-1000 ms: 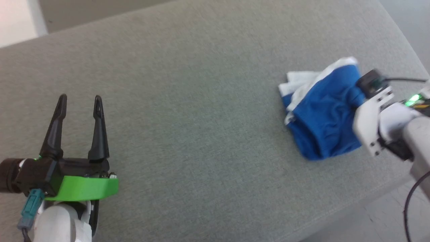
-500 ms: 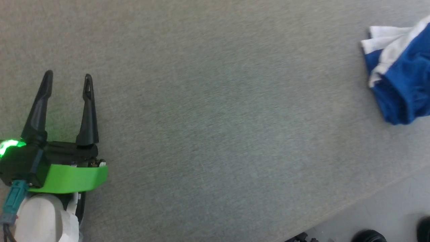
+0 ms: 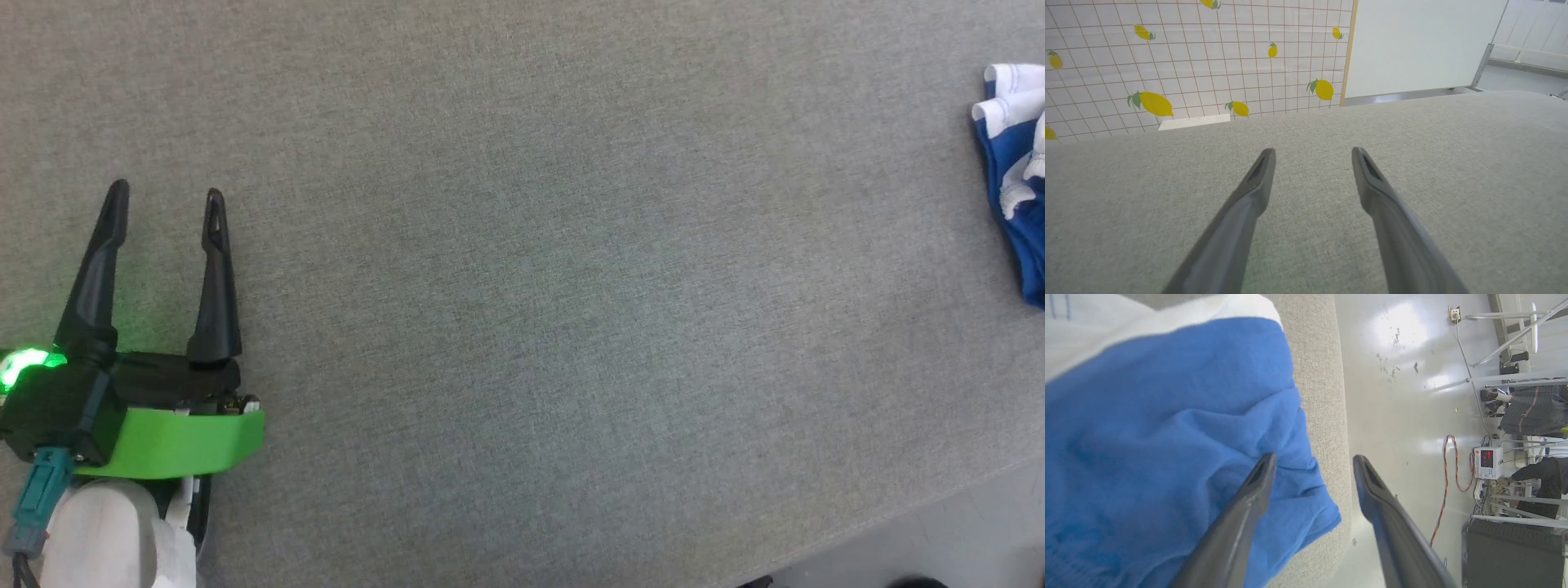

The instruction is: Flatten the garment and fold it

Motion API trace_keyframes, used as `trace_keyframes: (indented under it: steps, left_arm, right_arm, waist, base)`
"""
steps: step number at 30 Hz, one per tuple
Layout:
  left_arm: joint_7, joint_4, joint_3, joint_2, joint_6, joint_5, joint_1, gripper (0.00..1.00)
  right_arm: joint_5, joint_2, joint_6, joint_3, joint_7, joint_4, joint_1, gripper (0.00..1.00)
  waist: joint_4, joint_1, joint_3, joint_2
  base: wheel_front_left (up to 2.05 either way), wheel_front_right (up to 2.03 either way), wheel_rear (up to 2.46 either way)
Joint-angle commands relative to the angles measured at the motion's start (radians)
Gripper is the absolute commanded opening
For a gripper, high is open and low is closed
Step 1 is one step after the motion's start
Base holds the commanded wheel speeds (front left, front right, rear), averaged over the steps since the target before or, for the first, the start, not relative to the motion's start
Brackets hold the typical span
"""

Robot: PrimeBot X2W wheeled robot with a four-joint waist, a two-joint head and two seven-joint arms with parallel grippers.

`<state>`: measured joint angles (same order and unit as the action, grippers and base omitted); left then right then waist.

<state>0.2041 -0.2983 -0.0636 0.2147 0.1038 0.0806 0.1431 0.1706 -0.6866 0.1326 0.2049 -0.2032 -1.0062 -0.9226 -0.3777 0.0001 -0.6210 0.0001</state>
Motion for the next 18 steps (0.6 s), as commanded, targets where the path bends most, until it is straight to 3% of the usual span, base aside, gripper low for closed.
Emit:
trace_keyframes:
  steps: [1, 5, 8, 18]
  left_arm:
    - [0.01, 0.008, -0.001, -0.005, -0.008, 0.005, -0.01, 1.0]
    - [0.029, 0.049, 0.004, -0.033, -0.022, 0.023, -0.005, 1.0]
    - [0.041, 0.081, 0.008, -0.056, -0.032, 0.035, -0.006, 1.0]
    - [0.057, 0.163, -0.016, -0.117, -0.067, 0.084, -0.03, 1.0]
  right_arm:
    - [0.001, -0.007, -0.002, -0.036, 0.024, -0.017, -0.022, 1.0]
    - [0.055, 0.006, -0.002, -0.155, 0.129, -0.031, -0.039, 1.0]
    - [0.09, 0.021, -0.002, -0.174, 0.203, 0.012, -0.046, 1.0]
    - [0.288, 0.136, -0.002, -0.156, 0.381, 0.387, 0.032, 1.0]
  waist:
    - [0.005, -0.0001, 0.025, -0.0001]
    - [0.029, -0.0001, 0.09, -0.0001]
    - [0.047, -0.0001, 0.144, -0.0001]
    - [0.139, -0.0001, 0.353, -0.0001]
  base:
    - [0.0, 0.0, 0.0]
    - [0.0, 0.0, 0.0]
    - [0.0, 0.0, 0.0]
    - [0.0, 0.0, 0.0]
